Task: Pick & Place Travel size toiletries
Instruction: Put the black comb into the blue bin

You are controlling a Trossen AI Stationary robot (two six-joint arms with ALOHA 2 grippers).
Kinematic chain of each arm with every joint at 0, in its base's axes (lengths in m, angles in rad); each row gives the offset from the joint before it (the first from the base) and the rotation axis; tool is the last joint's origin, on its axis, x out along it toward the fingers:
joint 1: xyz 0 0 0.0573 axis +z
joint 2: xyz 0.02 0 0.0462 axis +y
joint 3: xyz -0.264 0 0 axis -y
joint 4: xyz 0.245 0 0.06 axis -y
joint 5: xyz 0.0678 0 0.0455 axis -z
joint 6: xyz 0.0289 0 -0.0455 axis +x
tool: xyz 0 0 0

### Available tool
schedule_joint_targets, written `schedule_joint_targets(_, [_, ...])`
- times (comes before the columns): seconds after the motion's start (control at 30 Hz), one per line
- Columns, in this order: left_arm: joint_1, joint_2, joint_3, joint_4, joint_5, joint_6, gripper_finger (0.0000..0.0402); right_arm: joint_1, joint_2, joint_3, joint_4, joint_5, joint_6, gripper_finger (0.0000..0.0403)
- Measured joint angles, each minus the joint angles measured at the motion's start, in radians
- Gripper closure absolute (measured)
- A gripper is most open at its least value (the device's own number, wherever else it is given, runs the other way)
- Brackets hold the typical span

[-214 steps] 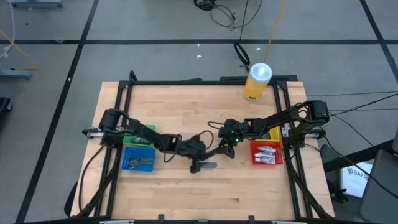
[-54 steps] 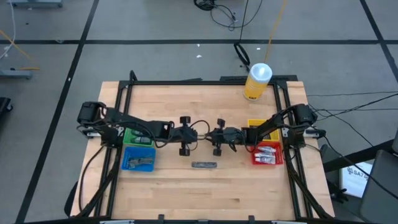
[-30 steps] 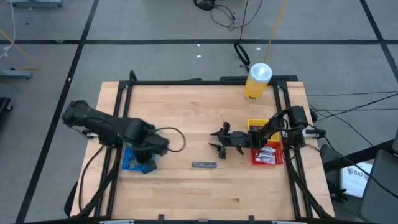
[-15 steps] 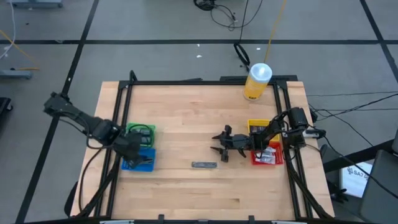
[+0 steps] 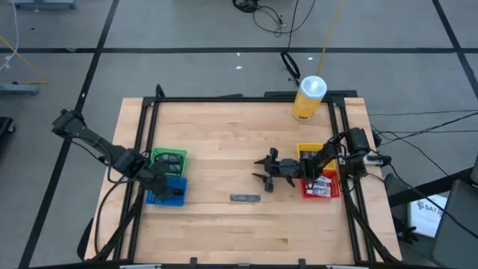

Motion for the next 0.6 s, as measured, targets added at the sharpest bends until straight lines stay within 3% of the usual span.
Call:
schedule_joint_targets(0.2, [0.000,-0.005,0.000,-0.077,0.141,0.053,0.0193,-0.005,0.000,0.000,0.000,0.000,0.000,0.0179])
schedule_joint_targets(0.3, [0.003,-0.035,0.005,-0.080,0.105,0.048,0.0165,-0.005,0.000,0.000,0.000,0.000,0.000,0.0179])
schedule_joint_targets(0.37, [0.011,-0.050,0.005,-0.053,-0.017,0.050,0.0155,-0.005,0.000,0.000,0.002,0.000,0.000,0.0179])
schedule_joint_targets(0.43, [0.013,-0.053,0.005,0.050,-0.227,0.114,0.0152,-0.005,0.000,0.000,0.006,0.000,0.000,0.0179])
schedule_joint_targets(0.53, [0.016,-0.042,-0.009,0.337,-0.519,0.351,0.0151,-0.005,0.000,0.000,0.011,-0.002,-0.004,0.0179])
schedule_joint_targets(0.6, [0.033,-0.019,-0.041,0.581,-0.597,0.567,0.0151,-0.005,0.000,0.000,0.012,-0.003,-0.008,0.0179])
